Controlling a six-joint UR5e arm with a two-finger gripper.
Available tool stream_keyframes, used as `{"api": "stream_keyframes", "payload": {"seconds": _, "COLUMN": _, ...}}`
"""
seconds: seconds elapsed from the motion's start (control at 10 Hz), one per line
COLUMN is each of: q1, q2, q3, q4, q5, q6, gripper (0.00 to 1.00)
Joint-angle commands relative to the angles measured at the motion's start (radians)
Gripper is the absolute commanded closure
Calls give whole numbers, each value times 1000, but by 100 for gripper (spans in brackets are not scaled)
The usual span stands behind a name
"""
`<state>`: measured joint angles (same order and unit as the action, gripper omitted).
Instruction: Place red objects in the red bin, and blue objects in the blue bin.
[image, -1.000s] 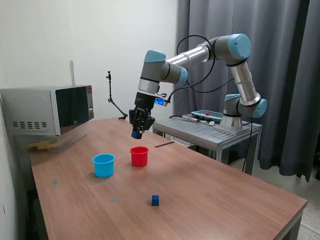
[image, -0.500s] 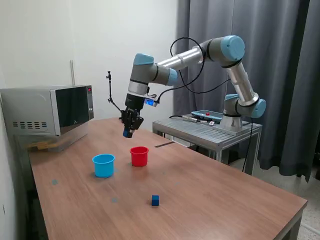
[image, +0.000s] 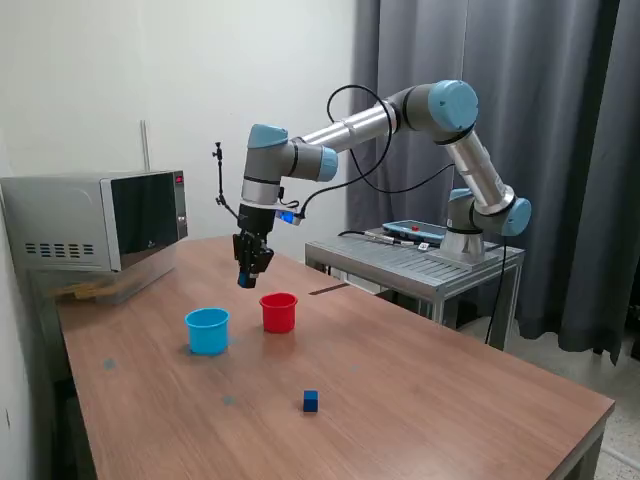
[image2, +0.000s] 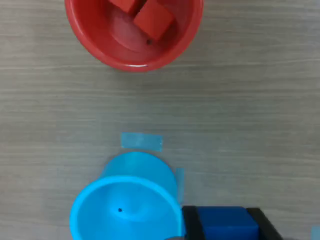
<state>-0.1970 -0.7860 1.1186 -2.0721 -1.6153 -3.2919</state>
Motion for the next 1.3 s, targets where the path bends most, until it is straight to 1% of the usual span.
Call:
{"api": "stream_keyframes", "payload": {"seconds": 0.0, "q1": -13, "q2": 10, "q3": -20, "q4": 4, "q5": 2, "q6": 0, "gripper": 100}}
{"api": "stream_keyframes", "payload": {"seconds": 0.3, "q1": -30, "q2": 37, "q3": -62, "q4": 4, "q5": 3, "q6": 0, "gripper": 100}}
{"api": "stream_keyframes", "payload": {"seconds": 0.4, "q1": -36, "q2": 62, "q3": -113, "q4": 4, "q5": 9, "q6": 0, "gripper": 100}}
{"api": "stream_keyframes", "payload": {"seconds": 0.5, "q1": -38, "q2": 74, "q3": -137, "q4": 6, "q5": 9, "q6": 0, "gripper": 100}}
{"api": "stream_keyframes", "payload": {"seconds": 0.7, "q1": -39, "q2": 94, "q3": -141, "q4": 13, "q5": 9, "q6": 2, "gripper": 100}}
{"api": "stream_keyframes", "payload": {"seconds": 0.8, "q1": -41, "q2": 100, "q3": -148, "q4": 27, "q5": 18, "q6": 6, "gripper": 100}}
{"api": "stream_keyframes", "payload": {"seconds": 0.9, "q1": -41, "q2": 111, "q3": -157, "q4": 30, "q5": 37, "q6": 18, "gripper": 100}}
{"api": "stream_keyframes", "payload": {"seconds": 1.2, "q1": -42, "q2": 131, "q3": -158, "q4": 35, "q5": 38, "q6": 20, "gripper": 100}}
